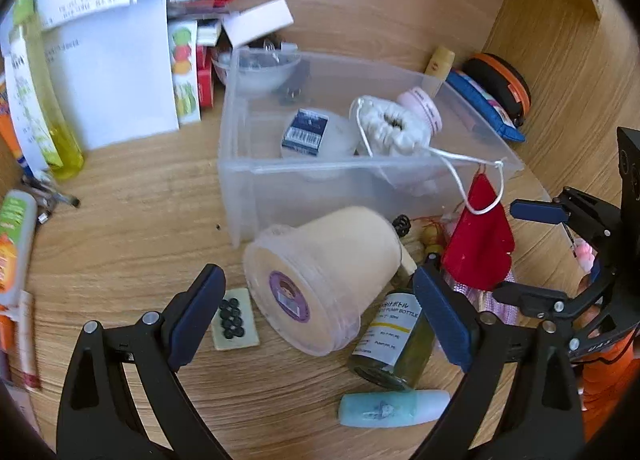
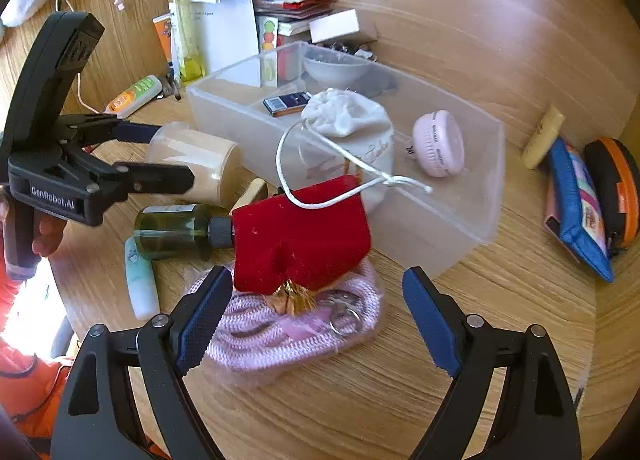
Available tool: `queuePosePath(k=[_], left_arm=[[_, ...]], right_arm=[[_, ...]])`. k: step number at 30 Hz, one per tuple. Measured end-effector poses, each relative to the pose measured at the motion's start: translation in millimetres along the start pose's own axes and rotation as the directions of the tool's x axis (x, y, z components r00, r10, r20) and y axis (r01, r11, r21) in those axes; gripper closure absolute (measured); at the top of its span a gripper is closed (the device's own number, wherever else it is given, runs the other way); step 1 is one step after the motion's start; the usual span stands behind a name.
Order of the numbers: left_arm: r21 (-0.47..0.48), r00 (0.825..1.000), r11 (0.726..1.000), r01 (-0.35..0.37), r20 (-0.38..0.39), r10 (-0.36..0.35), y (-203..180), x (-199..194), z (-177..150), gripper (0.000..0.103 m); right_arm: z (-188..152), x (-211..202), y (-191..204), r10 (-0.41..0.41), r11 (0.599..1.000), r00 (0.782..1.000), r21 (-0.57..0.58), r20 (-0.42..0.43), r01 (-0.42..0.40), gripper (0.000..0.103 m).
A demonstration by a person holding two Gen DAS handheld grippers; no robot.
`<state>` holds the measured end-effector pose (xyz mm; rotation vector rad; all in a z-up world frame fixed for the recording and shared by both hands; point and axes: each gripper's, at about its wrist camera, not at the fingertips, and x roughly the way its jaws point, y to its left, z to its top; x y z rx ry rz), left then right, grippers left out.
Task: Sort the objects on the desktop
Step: 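Grasp the beige tape roll with the left tool while the right tool grasps the red velvet pouch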
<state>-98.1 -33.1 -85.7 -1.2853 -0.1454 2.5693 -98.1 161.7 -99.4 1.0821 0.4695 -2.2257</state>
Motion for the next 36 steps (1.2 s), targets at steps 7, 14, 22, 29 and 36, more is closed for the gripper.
queuePosePath(k=[7, 14, 22, 29, 36], left_arm=[[-0.006, 1.0, 1.0, 0.007, -0.02, -0.007, -5, 13, 2, 0.006], [-0.03, 1.0, 0.999, -0.02, -0.014, 0.019, -7, 25, 2, 0.006], [-0.031, 1.0, 0.999, -0.017, 0.023, 0.018, -6, 25, 0, 0.014], [-0.023, 0.998, 0.999, -0.028, 0.058, 0.03, -8, 21, 0, 0.014], [-0.033, 0.994, 0.999, -0.03, 0.102, 0.033, -5, 12, -2, 0.014]], right_arm=[[7, 16, 1, 0.016, 1.0, 1.0, -0.004, 0.005, -0.016, 0.018], [12, 23, 1, 0.012, 1.0, 1.0, -0.022, 0.019, -0.011, 0.02], [16, 16, 2, 0.028, 0.999, 0.998, -0.038, 0.061, -0.026, 0.043], [12, 3, 7, 0.04, 0.997, 0.995, -0.062, 0.095, -0.034, 0.058], [8, -12, 0, 0.031, 0.999, 0.992, -0.031, 0.124, -0.027, 0.059]])
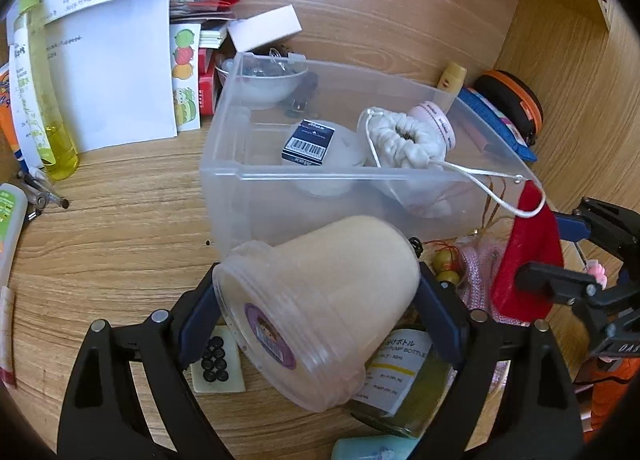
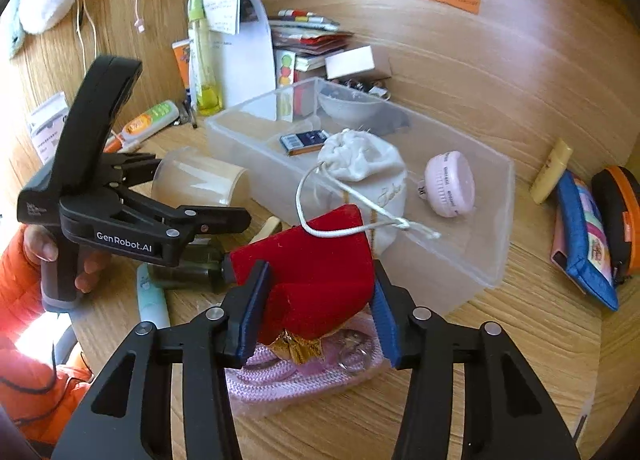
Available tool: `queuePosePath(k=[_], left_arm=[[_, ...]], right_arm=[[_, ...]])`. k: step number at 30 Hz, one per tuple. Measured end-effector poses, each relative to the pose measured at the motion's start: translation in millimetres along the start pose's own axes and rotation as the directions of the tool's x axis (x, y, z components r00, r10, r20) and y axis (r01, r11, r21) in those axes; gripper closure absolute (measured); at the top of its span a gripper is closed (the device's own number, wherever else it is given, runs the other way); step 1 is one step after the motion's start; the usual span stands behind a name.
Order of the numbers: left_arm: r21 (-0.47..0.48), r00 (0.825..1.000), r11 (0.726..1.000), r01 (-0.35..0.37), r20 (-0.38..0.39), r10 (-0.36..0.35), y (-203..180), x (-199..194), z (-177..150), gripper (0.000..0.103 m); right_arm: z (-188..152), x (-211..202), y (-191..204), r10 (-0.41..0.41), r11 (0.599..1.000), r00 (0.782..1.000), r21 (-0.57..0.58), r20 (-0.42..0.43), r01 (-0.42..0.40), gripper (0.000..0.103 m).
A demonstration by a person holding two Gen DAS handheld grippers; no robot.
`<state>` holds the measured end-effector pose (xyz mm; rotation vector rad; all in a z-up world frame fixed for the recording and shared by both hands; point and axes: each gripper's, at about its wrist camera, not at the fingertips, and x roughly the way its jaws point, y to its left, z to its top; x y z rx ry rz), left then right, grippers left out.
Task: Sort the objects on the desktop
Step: 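Grasp the beige tape roll with the left tool while the right tool grasps the red velvet pouch, then carry the tape roll with left tool while right tool carries red pouch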
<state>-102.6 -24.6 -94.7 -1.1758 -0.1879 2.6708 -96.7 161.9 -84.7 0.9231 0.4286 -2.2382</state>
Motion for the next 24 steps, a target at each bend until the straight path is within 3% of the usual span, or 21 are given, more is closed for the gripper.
queuePosePath(k=[5, 13, 24], left_arm=[[-0.014, 1.0, 1.0, 0.007, 0.019, -0.006, 4, -8, -1, 0.014], [-0.015, 0.999, 1.0, 0.016, 0.044, -0.016, 3, -23, 0, 0.014], [0.009, 0.993, 1.0, 0.02, 0.12, -0.021, -5, -50, 15, 0.014]], right_arm=[[-2, -12, -7, -0.017, 1.0, 1.0, 0.021, 0.007, 0.017, 0.059], [-20, -12, -12, -0.026, 0.999, 0.997, 0.04, -0.067, 0.028, 0.059], [-10, -46, -30, -0.096, 0.992, 0.995, 0.079, 0.024, 0.094, 0.059]])
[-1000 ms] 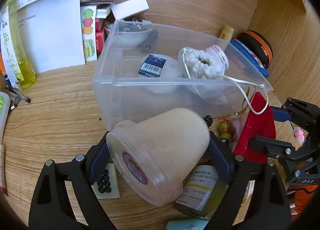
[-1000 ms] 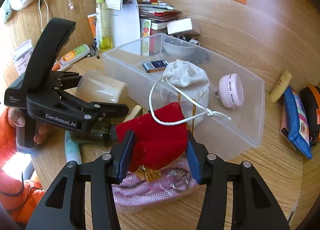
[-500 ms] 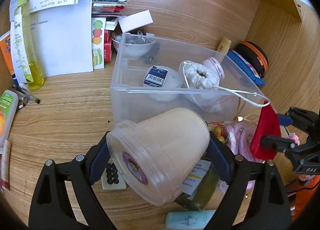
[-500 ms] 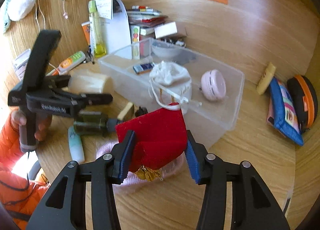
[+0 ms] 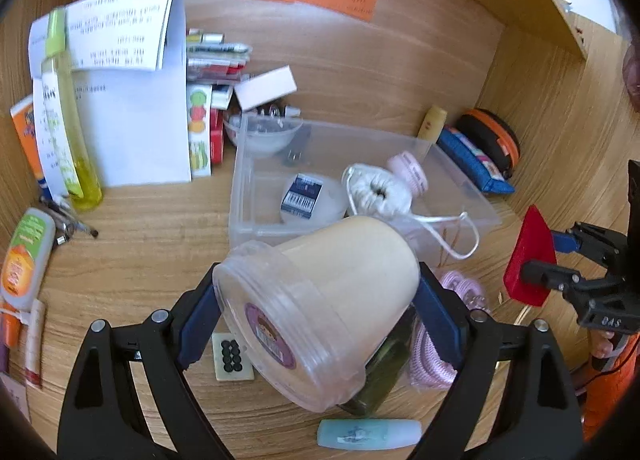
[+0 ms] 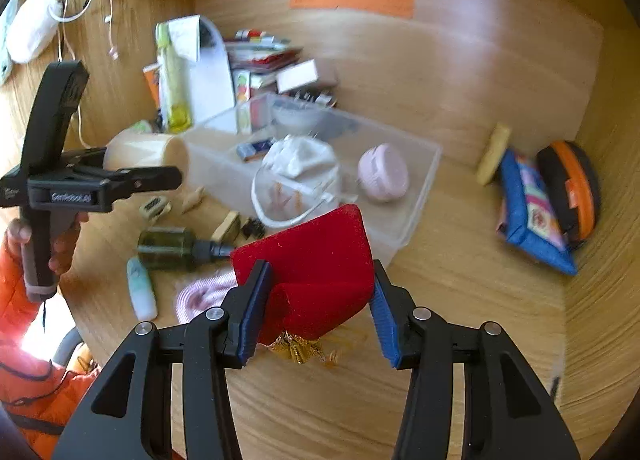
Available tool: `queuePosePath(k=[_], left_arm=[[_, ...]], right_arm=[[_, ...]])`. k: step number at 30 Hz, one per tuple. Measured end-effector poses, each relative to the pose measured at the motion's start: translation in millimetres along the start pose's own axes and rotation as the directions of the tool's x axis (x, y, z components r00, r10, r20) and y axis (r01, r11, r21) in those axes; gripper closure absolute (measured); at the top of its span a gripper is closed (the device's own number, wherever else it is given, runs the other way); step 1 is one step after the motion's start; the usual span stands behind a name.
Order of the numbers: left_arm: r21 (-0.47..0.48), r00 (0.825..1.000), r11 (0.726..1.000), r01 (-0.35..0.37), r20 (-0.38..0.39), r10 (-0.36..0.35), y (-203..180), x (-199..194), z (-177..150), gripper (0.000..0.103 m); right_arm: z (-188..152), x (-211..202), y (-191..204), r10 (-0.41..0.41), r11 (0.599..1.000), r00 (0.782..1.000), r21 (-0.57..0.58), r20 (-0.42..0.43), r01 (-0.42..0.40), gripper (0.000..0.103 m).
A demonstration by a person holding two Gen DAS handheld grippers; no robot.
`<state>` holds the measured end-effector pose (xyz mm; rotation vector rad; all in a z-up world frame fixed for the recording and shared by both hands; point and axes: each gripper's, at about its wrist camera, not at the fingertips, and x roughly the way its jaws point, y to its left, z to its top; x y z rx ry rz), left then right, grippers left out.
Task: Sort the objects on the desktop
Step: 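Carry the tape roll with left tool while right tool carries red pouch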
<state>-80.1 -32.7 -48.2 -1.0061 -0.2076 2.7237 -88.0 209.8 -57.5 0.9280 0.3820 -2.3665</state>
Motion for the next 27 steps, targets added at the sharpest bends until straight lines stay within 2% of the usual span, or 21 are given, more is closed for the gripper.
queuePosePath(k=[14, 27], left_arm=[[0.027, 0.998, 1.0, 0.003, 0.069, -0.005, -1, -4, 43, 0.014], [0.037, 0.995, 0.999, -0.013, 0.099, 0.01, 3, 15, 89, 0.014]], right_arm=[[50, -20, -22, -0.06, 0.998, 0.988, -0.015, 0.144, 0.063, 0.059], [84, 8, -37, -0.033, 0.999, 0.984, 0.038, 0.176, 0.027, 0.058]])
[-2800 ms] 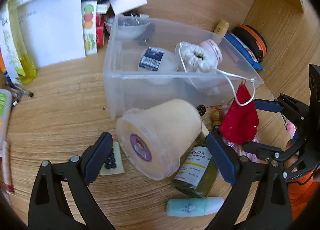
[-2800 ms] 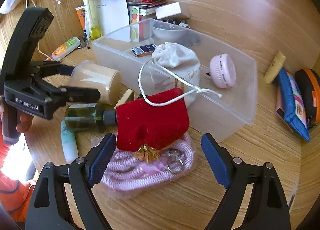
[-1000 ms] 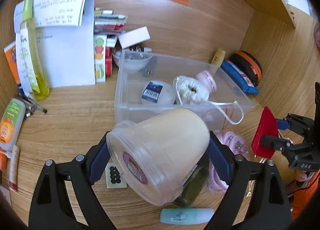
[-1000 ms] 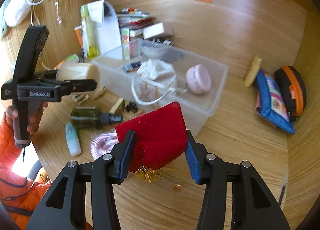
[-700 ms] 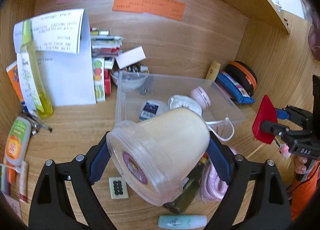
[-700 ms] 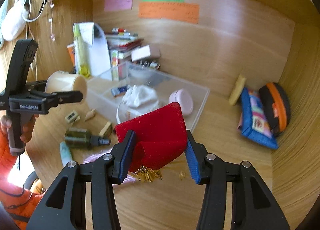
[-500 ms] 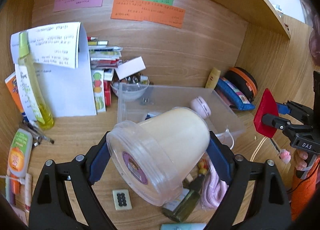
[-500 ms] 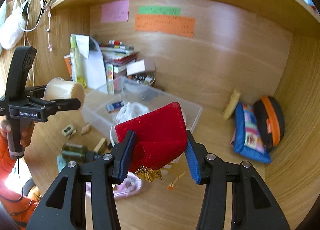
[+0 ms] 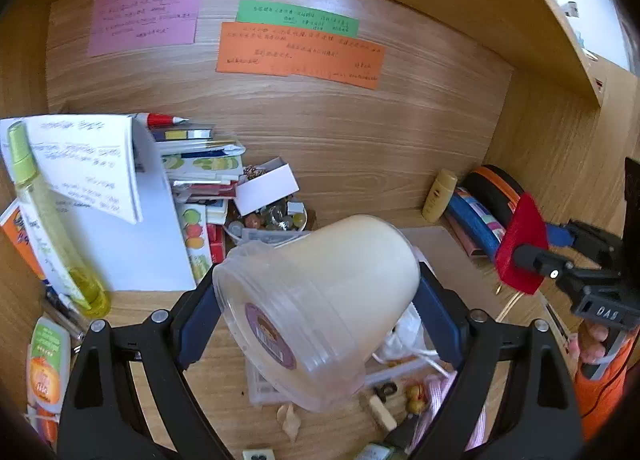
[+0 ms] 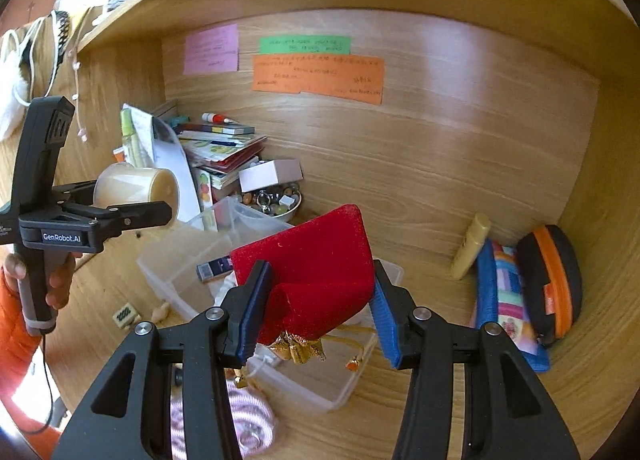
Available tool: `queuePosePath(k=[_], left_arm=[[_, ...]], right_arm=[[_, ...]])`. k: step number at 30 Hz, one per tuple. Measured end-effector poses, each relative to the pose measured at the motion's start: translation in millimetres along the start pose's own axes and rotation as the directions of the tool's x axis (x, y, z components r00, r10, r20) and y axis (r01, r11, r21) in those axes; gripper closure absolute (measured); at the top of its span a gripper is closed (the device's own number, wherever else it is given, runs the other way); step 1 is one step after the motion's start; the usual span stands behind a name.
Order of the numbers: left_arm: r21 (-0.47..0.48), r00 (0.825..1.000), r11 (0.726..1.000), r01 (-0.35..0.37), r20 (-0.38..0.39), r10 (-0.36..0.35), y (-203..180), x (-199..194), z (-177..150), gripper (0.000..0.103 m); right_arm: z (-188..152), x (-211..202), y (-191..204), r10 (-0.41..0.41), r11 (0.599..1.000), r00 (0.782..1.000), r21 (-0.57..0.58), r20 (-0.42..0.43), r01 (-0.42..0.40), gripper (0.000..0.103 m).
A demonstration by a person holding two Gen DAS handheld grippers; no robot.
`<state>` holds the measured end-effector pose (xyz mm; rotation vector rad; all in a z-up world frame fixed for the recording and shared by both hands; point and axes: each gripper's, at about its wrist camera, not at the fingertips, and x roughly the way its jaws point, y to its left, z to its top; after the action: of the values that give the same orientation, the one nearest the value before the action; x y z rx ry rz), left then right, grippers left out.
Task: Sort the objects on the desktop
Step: 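Carry the tape roll with left tool while right tool carries red pouch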
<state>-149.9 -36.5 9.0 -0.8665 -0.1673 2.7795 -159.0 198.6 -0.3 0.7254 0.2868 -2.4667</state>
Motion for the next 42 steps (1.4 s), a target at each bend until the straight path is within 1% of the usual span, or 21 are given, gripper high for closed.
queuePosePath(k=[4, 9, 13, 16, 20, 24, 27, 34, 36, 38, 40, 42], left_arm=[[-0.003, 1.0, 1.0, 0.003, -0.026, -0.003, -1, 18, 6, 0.014], [0.0, 0.996, 1.0, 0.013, -0.086, -0.013, -5, 47, 2, 0.014], [0.0, 0.991, 1.0, 0.009, -0.131, -0.009, -7, 66, 0, 0.014], [0.006, 0.986, 1.0, 0.007, -0.166, -0.006, -10, 78, 3, 0.014], [0.029, 0.972, 0.999, 0.034, -0.234, -0.026, -15, 95, 6, 0.014], [0.072, 0.954, 0.997, 0.015, -0.299, 0.007, -20, 112, 7, 0.014], [0.094, 0.946, 0.996, 0.005, -0.322, 0.025, -22, 120, 5, 0.014], [0.107, 0.936, 0.994, 0.022, -0.351, 0.017, -19, 134, 5, 0.014], [0.112, 0.929, 0.993, 0.023, -0.369, 0.02, -18, 138, 4, 0.014], [0.115, 0.919, 0.993, 0.028, -0.395, 0.02, -17, 144, 3, 0.014], [0.116, 0.912, 0.993, 0.028, -0.41, 0.022, -16, 147, 2, 0.014], [0.117, 0.907, 0.993, 0.027, -0.421, 0.025, -16, 148, 1, 0.014]], right_arm=[[-2, 18, -5, 0.007, 0.999, 1.0, 0.034, -0.027, -0.006, 0.058], [-11, 44, -7, 0.025, 0.998, 0.996, 0.052, -0.083, -0.021, 0.058], [-21, 62, -6, 0.013, 0.999, 0.992, 0.034, -0.125, -0.009, 0.058], [-28, 69, -3, 0.023, 1.0, 0.989, 0.019, -0.147, -0.02, 0.058], [-35, 75, -1, 0.034, 0.999, 0.985, 0.01, -0.167, -0.033, 0.058], [-38, 80, -3, 0.054, 0.998, 0.98, 0.025, -0.194, -0.05, 0.057], [-39, 82, -5, 0.063, 0.998, 0.977, 0.038, -0.205, -0.056, 0.057], [-39, 84, -2, 0.044, 0.999, 0.978, 0.018, -0.204, -0.041, 0.057], [-39, 86, 1, 0.039, 0.999, 0.977, 0.011, -0.209, -0.037, 0.057], [-40, 86, 2, 0.038, 0.999, 0.976, 0.003, -0.214, -0.038, 0.057], [-39, 87, 4, 0.037, 0.999, 0.975, 0.0, -0.218, -0.038, 0.055], [-39, 88, 4, 0.034, 0.999, 0.975, -0.001, -0.22, -0.035, 0.051]])
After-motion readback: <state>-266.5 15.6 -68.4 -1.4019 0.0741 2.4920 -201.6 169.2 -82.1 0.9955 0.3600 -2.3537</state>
